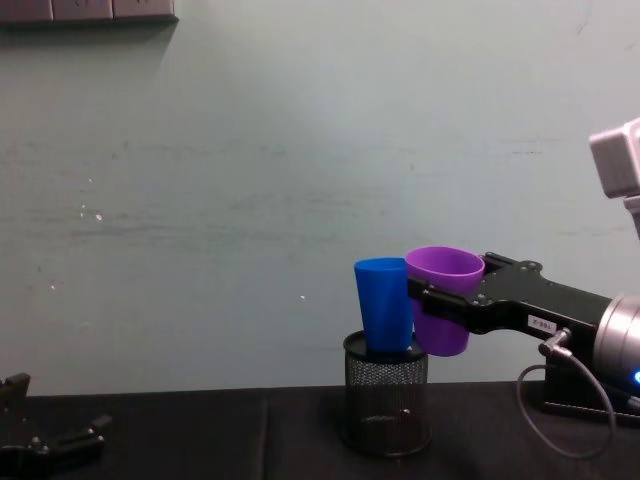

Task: Pick up one cup with a gripper and tap it against the other cup.

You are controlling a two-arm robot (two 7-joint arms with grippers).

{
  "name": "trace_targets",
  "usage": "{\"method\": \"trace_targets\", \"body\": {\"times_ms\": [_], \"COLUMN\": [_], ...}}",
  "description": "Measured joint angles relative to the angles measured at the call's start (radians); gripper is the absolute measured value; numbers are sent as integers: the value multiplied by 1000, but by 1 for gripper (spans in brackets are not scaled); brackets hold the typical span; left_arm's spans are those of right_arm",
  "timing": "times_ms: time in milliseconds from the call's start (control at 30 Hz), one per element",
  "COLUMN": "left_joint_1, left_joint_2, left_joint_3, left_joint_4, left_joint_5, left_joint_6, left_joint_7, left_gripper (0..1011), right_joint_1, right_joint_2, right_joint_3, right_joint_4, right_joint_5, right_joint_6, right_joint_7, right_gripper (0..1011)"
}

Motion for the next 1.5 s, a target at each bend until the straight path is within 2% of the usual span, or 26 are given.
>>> {"method": "trace_targets", "body": {"times_ms": [200, 500, 1167, 1500], "left_joint_1": [0, 0, 0, 0], "left_joint_2": [0, 0, 0, 0], "left_joint_3": [0, 0, 0, 0], "left_joint_4": [0, 0, 0, 0], "left_joint_5": [0, 0, 0, 0], "left_joint_6": [0, 0, 0, 0], "left_joint_7": [0, 0, 0, 0], "left_gripper": [1011, 1011, 1011, 1011], "right_joint_1": [-56, -111, -234, -294], "right_joint_2": [25, 52, 112, 134], "right_joint_3": [-2, -6, -6, 3], "right_joint_4": [-97, -188, -373, -438], "right_joint_5": [9, 22, 47, 56], "right_joint_6": [35, 71, 144, 170], "right_joint_7": [-19, -37, -74, -101], "right_gripper": [729, 729, 730, 729]}}
